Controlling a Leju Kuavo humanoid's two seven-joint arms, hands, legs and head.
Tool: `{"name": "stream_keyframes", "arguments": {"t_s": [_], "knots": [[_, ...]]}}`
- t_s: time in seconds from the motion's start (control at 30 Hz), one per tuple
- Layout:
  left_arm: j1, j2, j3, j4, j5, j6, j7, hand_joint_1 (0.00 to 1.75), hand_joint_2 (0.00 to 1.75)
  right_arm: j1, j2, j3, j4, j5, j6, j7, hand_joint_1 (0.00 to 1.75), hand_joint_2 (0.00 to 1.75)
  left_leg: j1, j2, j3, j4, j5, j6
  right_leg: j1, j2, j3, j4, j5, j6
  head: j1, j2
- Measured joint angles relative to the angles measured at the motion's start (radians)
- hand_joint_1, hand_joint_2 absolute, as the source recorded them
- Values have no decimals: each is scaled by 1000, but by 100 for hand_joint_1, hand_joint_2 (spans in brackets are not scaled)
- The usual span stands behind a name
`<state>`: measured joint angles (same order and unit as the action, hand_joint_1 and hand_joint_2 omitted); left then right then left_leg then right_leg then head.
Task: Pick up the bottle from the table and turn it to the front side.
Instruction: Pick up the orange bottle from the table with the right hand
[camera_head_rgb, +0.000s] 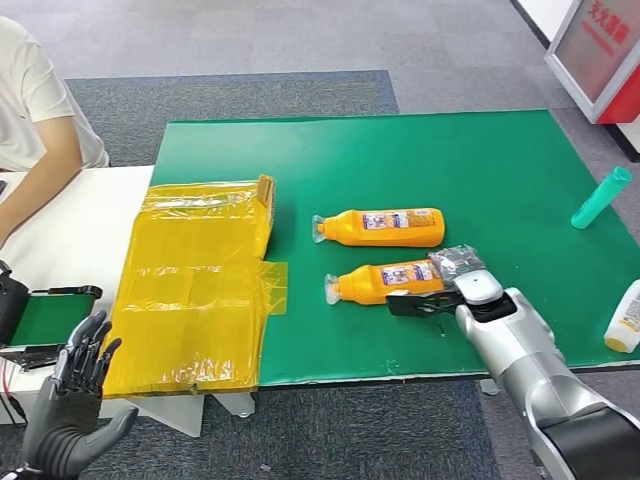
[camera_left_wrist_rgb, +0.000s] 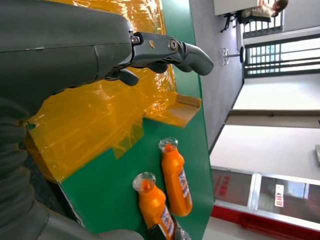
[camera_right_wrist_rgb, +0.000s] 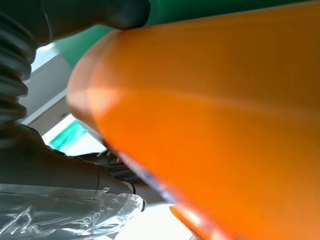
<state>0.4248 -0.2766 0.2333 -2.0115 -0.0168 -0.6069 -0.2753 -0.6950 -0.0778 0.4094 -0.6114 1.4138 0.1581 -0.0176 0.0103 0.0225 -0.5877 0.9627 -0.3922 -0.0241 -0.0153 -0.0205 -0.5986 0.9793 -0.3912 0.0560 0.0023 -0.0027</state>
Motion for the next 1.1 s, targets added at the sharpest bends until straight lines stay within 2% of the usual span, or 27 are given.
{"name": "stream_keyframes", "arguments": {"t_s": [0.13,0.2,0.3,0.47,0.6,0.67,0.8,0.97,1.1], "knots": [[-10,25,2,31,36,7,5,0,175,26,0,-94,-30,-356,116,-191,175,175,0,0,1,0,0,0,0,0,0,0,0,-1,0,0],[-16,38,4,53,54,9,-1,0,175,60,0,-135,-63,-496,170,-246,175,175,0,0,1,0,0,-1,0,0,0,0,0,-1,0,0],[-22,57,2,73,67,12,-6,0,175,109,-6,-150,-122,-637,206,-261,175,175,0,0,-1,0,0,-1,1,0,-1,0,0,-1,0,0],[-32,91,-22,89,90,35,-13,0,175,184,-24,-140,-239,-864,215,-259,175,175,0,0,-2,0,0,-1,0,0,-2,0,1,-1,0,0],[-35,118,-50,98,118,60,-25,0,175,294,-38,-143,-402,-1160,216,-264,175,175,0,0,-2,0,0,-1,0,0,-2,0,0,0,0,0],[-40,127,-65,99,137,67,-29,0,175,358,-37,-148,-500,-1263,210,-264,175,175,0,0,-2,0,-1,-1,0,0,-2,0,-1,-1,0,0],[-62,133,-92,100,185,71,-25,0,175,456,-15,-150,-650,-1297,179,-257,175,175,1,0,-3,0,-1,-2,1,0,-3,1,-2,-2,0,0],[-93,133,-116,100,252,79,-6,0,175,519,25,-149,-767,-1280,161,-267,175,175,1,0,-3,0,-1,-2,1,0,-4,1,-2,-2,0,0],[-154,119,-140,107,349,117,53,0,175,558,90,-146,-854,-1213,132,-285,175,175,1,0,-3,0,0,-2,1,0,-5,2,-1,-3,0,0]]}}
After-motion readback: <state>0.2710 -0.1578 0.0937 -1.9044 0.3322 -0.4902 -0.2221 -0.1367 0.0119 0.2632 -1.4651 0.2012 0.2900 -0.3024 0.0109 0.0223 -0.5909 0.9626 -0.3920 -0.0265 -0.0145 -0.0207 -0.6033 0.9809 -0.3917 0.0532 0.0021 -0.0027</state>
